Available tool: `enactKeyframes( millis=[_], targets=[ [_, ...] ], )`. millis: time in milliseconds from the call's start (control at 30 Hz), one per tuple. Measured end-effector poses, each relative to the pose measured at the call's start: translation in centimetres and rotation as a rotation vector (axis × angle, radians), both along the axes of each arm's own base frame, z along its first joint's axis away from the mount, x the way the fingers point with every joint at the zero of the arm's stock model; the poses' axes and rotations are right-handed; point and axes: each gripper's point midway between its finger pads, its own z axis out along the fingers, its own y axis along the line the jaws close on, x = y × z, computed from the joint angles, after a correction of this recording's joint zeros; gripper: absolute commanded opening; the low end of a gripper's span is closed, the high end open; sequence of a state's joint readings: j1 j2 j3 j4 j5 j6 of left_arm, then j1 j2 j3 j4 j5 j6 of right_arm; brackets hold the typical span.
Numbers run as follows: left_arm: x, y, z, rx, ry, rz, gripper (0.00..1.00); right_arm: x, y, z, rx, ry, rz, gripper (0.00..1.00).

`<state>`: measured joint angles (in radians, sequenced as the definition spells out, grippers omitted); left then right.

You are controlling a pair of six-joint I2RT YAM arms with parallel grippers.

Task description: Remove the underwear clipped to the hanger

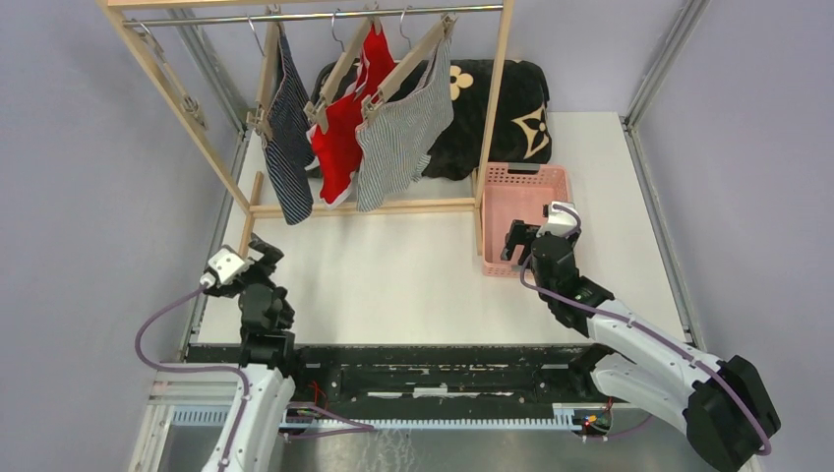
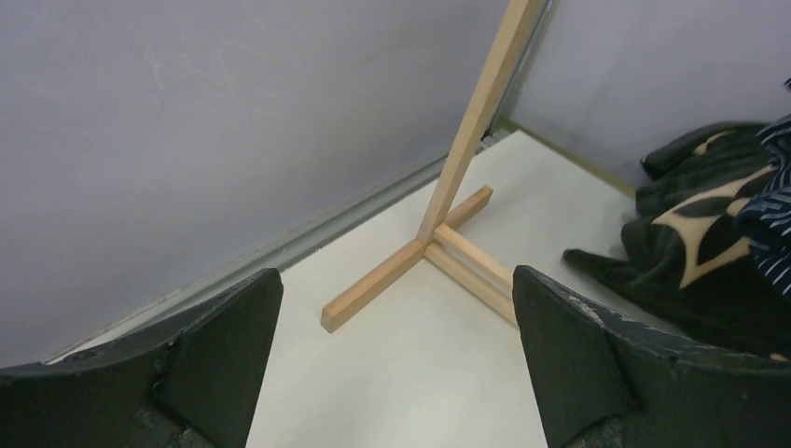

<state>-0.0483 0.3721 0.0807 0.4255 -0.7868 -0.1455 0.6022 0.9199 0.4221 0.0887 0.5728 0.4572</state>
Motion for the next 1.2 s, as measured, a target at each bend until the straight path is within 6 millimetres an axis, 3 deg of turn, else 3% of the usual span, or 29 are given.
enactKeyframes(
  millis=[167,333,467,633,800,1000,1200],
  targets=[
    [-0.9,-0.5,2.5,-0.003,-0.071,-0.039,0.99,0.0,0.5,-0.6,-0.008,0.020,0.027,1.00],
    [0.9,-2.7,4.5,0.016,-0.055,-0.189,0.99,0.0,0.9,-1.0,-0.014,0.033,0.056,1.00],
    [2.8,-4.7,7.8,0.031,-0.029,-0.311,0.99,-0.1,1.3,-1.3,-0.025,0.047,0.080,0.99],
    [3.8,-6.4,15.7,0.055,-0.093,-0.410,0.99,0.1,1.8,-1.5,-0.039,0.062,0.111,0.99],
    [1.7,-7.2,22.8,0.082,-0.192,-0.459,0.99,0.2,2.2,-1.4,-0.040,0.057,0.133,0.99],
    [0.1,-9.1,29.3,0.122,-0.252,-0.566,0.99,0.2,2.3,-0.8,-0.034,0.041,0.143,1.00],
    [1.8,-11.5,34.6,0.151,-0.232,-0.697,0.99,0.1,2.3,0.8,-0.011,-0.006,0.149,1.00]
  ],
)
